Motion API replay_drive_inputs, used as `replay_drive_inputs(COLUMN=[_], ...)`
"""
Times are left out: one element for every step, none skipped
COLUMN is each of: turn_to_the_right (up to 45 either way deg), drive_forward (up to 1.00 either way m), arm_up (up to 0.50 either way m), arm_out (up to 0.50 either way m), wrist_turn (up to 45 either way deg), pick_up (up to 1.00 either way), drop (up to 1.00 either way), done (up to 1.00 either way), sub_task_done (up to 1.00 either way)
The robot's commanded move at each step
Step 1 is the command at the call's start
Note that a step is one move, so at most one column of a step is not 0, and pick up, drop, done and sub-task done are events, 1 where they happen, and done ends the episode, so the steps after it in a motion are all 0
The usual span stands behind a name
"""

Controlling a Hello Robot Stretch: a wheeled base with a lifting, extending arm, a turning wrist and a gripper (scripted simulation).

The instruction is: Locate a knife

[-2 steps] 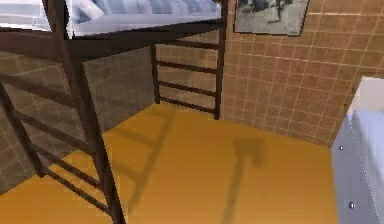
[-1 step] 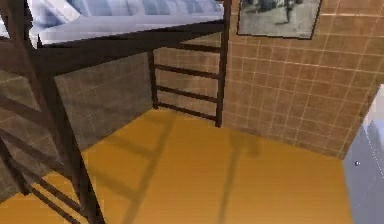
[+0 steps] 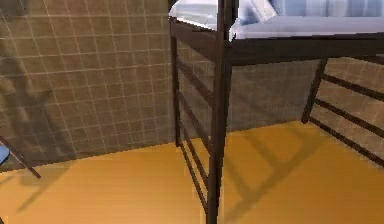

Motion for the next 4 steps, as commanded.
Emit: replay_drive_inputs(turn_to_the_right=[-45.0,-45.0,-15.0,0.0], drive_forward=[0.0,0.0,0.0,0.15], arm_up=[0.0,0.0,0.0,0.0], arm_out=[0.0,0.0,0.0,0.0], wrist_turn=[0.0,0.0,0.0,0.0], pick_up=[0.0,0.0,0.0,0.0], drop=[0.0,0.0,0.0,0.0], done=[0.0,0.0,0.0,0.0], sub_task_done=[0.0,0.0,0.0,0.0])
